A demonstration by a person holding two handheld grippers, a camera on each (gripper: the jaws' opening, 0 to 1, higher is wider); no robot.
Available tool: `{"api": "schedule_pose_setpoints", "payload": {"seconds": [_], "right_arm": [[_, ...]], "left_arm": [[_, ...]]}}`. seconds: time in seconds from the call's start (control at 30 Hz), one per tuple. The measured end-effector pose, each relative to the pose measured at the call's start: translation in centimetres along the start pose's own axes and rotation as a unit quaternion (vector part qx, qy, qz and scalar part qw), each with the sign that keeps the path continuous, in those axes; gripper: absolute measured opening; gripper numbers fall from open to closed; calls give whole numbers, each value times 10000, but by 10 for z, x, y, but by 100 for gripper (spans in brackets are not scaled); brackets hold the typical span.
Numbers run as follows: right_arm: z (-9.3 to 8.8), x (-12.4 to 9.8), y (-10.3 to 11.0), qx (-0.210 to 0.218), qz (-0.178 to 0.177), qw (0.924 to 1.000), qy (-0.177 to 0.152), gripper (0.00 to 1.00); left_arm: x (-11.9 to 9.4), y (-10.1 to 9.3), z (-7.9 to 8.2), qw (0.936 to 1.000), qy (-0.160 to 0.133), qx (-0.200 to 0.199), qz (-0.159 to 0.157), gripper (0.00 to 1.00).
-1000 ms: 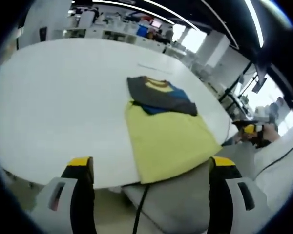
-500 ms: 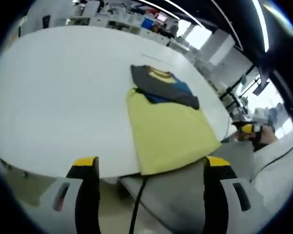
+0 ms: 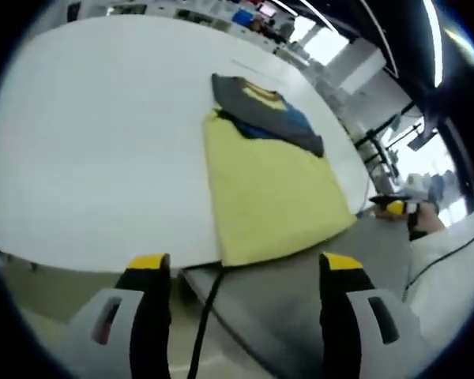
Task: Fold the garment on the visible template until the final outline fits inside the template.
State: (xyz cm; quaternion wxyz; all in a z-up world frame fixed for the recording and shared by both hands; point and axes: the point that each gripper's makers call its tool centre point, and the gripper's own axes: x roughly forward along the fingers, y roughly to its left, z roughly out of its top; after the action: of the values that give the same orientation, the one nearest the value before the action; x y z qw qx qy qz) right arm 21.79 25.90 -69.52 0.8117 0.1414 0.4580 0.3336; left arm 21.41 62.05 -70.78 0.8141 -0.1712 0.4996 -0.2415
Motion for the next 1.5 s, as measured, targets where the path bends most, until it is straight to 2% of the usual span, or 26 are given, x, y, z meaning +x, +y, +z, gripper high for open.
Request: {"api": "schedule_pose_setpoints", "payload": {"seconds": [0.1, 0.3, 0.73, 1.1, 1.3, 1.5], "right_arm": [[-3, 8, 0, 107, 93, 9998, 171, 58], [-9, 20, -3, 158, 130, 9985, 500, 56], [-25, 28, -15, 507, 51, 9954, 811, 48], [-32, 35, -17, 668, 54, 9932, 951, 46], [-35, 38, -19, 707, 72, 9927, 979, 45], [-36, 40, -21, 786, 97, 9923, 954, 44]], "left_arm": [[6, 1, -1, 9998, 69, -190, -22, 73], [15, 6, 1, 9995, 204, -231, 6, 70], [24, 10, -7, 9987, 468, -186, 29, 67], [32, 6, -7, 9980, 597, -182, -122, 54], [34, 8, -12, 9967, 678, -360, -273, 38], [37, 6, -13, 9958, 701, -463, -363, 29]]}}
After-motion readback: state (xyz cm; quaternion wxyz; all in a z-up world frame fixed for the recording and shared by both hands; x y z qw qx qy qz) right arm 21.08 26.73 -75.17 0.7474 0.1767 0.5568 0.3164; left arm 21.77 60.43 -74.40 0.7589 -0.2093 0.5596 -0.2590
